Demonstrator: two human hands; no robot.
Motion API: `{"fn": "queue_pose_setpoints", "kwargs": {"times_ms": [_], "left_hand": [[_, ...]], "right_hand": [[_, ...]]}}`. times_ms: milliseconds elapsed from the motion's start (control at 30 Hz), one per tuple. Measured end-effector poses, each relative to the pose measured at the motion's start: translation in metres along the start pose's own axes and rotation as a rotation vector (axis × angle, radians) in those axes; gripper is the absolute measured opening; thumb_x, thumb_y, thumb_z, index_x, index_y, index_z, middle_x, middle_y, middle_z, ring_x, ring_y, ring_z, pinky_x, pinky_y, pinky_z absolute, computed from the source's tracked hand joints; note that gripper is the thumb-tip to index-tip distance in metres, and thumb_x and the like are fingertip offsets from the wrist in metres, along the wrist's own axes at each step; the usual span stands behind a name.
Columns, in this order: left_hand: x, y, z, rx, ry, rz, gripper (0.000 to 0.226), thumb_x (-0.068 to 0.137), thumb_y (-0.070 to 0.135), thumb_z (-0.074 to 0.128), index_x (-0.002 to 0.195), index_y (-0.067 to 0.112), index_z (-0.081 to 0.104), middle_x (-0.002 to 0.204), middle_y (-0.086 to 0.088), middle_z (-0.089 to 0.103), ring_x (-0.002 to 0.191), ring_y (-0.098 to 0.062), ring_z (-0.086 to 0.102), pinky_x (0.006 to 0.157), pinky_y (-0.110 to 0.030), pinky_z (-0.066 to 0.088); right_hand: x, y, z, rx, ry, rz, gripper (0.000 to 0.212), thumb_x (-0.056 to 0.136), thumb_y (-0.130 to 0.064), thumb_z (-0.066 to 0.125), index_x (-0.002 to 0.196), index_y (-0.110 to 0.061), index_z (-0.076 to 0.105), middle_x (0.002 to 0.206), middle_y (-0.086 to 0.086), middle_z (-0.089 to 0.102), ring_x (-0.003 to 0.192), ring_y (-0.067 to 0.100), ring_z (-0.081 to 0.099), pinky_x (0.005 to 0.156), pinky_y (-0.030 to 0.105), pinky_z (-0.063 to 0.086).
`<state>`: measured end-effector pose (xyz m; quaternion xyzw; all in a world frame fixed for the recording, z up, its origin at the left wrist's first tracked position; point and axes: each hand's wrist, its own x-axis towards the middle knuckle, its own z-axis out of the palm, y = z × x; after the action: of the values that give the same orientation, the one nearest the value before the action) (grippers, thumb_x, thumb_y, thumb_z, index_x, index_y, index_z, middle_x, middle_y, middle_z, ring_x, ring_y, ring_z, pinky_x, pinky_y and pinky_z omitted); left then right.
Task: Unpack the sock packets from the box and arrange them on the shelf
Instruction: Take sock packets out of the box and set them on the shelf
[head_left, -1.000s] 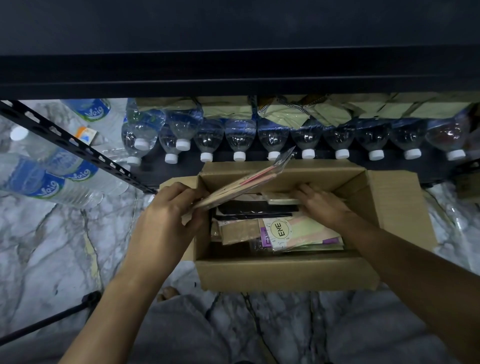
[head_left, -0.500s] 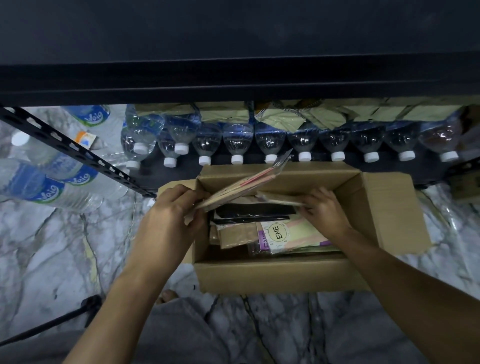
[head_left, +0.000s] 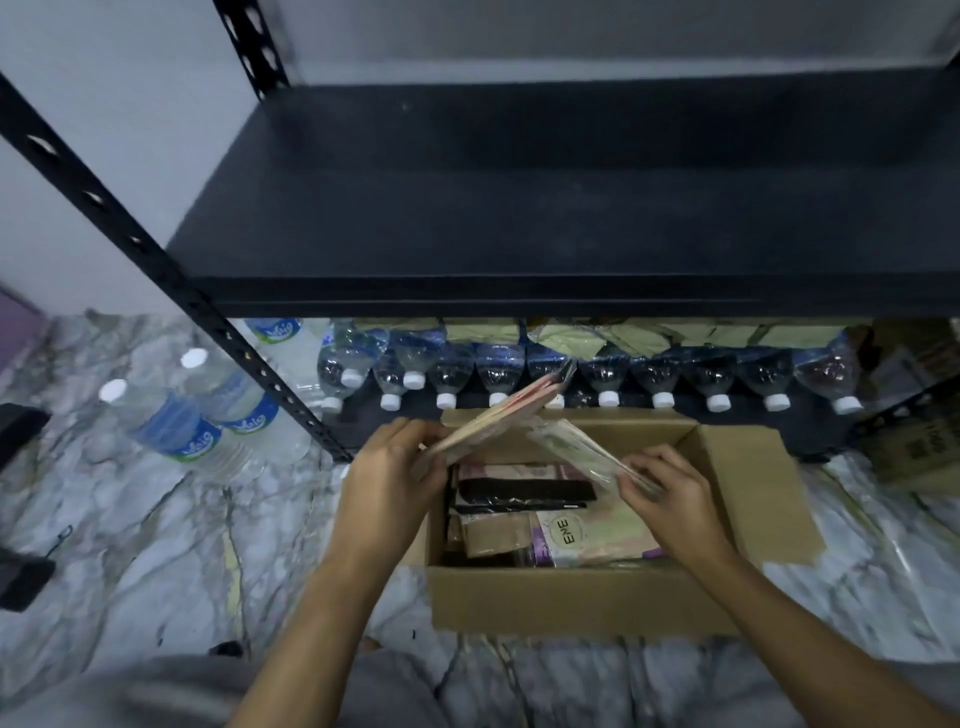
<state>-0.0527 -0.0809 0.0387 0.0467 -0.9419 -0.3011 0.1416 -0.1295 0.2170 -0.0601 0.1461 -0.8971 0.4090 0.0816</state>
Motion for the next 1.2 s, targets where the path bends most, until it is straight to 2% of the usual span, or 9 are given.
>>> {"fn": "queue_pose_setpoints", "kwargs": {"times_ms": [100, 267, 400, 467, 667, 733, 867, 1000, 1200], "left_hand": [[-0.009, 0.012, -0.019, -0.084, 0.067, -0.019, 0.022, 0.077, 0.008, 0.077, 0.096, 0.016, 0.071, 0.09, 0.009, 0.065, 0.08, -0.008, 0.06, 0.069, -0.027, 0.051], [-0.019, 0.027, -0.059, -0.144, 0.22, -0.049, 0.027, 0.075, 0.004, 0.079, 0.095, 0.019, 0.071, 0.086, 0.013, 0.066, 0.078, 0.001, 0.061, 0.067, -0.013, 0.047], [-0.022, 0.037, -0.094, -0.23, 0.395, -0.086, 0.035, 0.072, 0.0, 0.08, 0.092, 0.028, 0.07, 0.084, 0.014, 0.068, 0.077, -0.002, 0.063, 0.064, -0.011, 0.046], [-0.019, 0.042, -0.113, -0.227, 0.474, -0.066, 0.034, 0.071, -0.002, 0.08, 0.09, 0.025, 0.071, 0.083, 0.015, 0.066, 0.078, 0.0, 0.061, 0.064, -0.011, 0.045], [0.024, 0.053, -0.172, -0.01, 0.611, 0.023, 0.022, 0.074, 0.008, 0.08, 0.092, 0.02, 0.074, 0.081, 0.014, 0.063, 0.072, -0.004, 0.055, 0.066, -0.02, 0.043], [0.049, 0.059, -0.184, 0.067, 0.612, 0.049, 0.018, 0.077, 0.015, 0.078, 0.093, 0.021, 0.074, 0.081, 0.01, 0.064, 0.071, -0.011, 0.058, 0.062, -0.027, 0.045], [0.106, 0.064, -0.19, 0.298, 0.574, 0.02, 0.006, 0.082, 0.019, 0.071, 0.088, 0.021, 0.071, 0.078, 0.004, 0.062, 0.066, -0.026, 0.059, 0.051, -0.033, 0.044], [0.157, 0.06, -0.184, 0.532, 0.414, -0.01, 0.005, 0.085, 0.013, 0.062, 0.087, 0.017, 0.065, 0.085, -0.003, 0.062, 0.075, -0.031, 0.061, 0.052, -0.033, 0.036], [0.19, 0.061, -0.162, 0.731, 0.178, -0.182, 0.022, 0.088, 0.002, 0.049, 0.102, 0.015, 0.06, 0.105, -0.005, 0.064, 0.095, -0.029, 0.064, 0.065, -0.034, 0.036]], "right_hand": [[-0.005, -0.031, -0.024, 0.049, 0.008, -0.002, 0.019, 0.077, 0.0, 0.073, 0.094, -0.008, 0.072, 0.087, -0.013, 0.058, 0.085, 0.0, 0.058, 0.076, 0.006, 0.042], [-0.011, -0.09, -0.066, 0.119, 0.011, -0.04, 0.024, 0.078, 0.0, 0.073, 0.098, -0.014, 0.071, 0.096, -0.021, 0.058, 0.09, 0.002, 0.06, 0.077, 0.006, 0.047], [0.002, -0.153, -0.101, 0.161, 0.116, -0.188, 0.028, 0.074, 0.001, 0.072, 0.096, -0.017, 0.068, 0.09, -0.017, 0.06, 0.089, 0.003, 0.06, 0.08, 0.007, 0.046], [0.018, -0.182, -0.118, 0.121, 0.182, -0.281, 0.026, 0.074, 0.002, 0.072, 0.095, -0.013, 0.069, 0.09, -0.006, 0.062, 0.087, 0.003, 0.06, 0.079, 0.008, 0.046], [0.081, -0.253, -0.156, -0.003, 0.347, -0.438, 0.019, 0.078, -0.004, 0.071, 0.096, -0.004, 0.071, 0.088, 0.0, 0.061, 0.081, 0.002, 0.057, 0.074, 0.006, 0.045], [0.107, -0.267, -0.159, -0.045, 0.355, -0.411, 0.019, 0.079, -0.007, 0.072, 0.098, -0.007, 0.071, 0.088, -0.001, 0.062, 0.079, 0.004, 0.057, 0.074, 0.008, 0.046], [0.167, -0.278, -0.146, -0.196, 0.288, -0.356, 0.018, 0.08, -0.011, 0.069, 0.098, -0.009, 0.071, 0.088, 0.0, 0.062, 0.08, 0.014, 0.058, 0.071, 0.032, 0.053], [0.21, -0.285, -0.109, -0.384, 0.173, -0.304, 0.009, 0.082, -0.011, 0.063, 0.088, -0.008, 0.068, 0.087, 0.002, 0.059, 0.07, 0.015, 0.051, 0.052, 0.023, 0.039], [0.244, -0.295, -0.054, -0.571, -0.072, -0.182, 0.017, 0.083, 0.0, 0.055, 0.097, -0.003, 0.063, 0.092, 0.009, 0.055, 0.088, 0.029, 0.06, 0.061, 0.034, 0.043]]}}
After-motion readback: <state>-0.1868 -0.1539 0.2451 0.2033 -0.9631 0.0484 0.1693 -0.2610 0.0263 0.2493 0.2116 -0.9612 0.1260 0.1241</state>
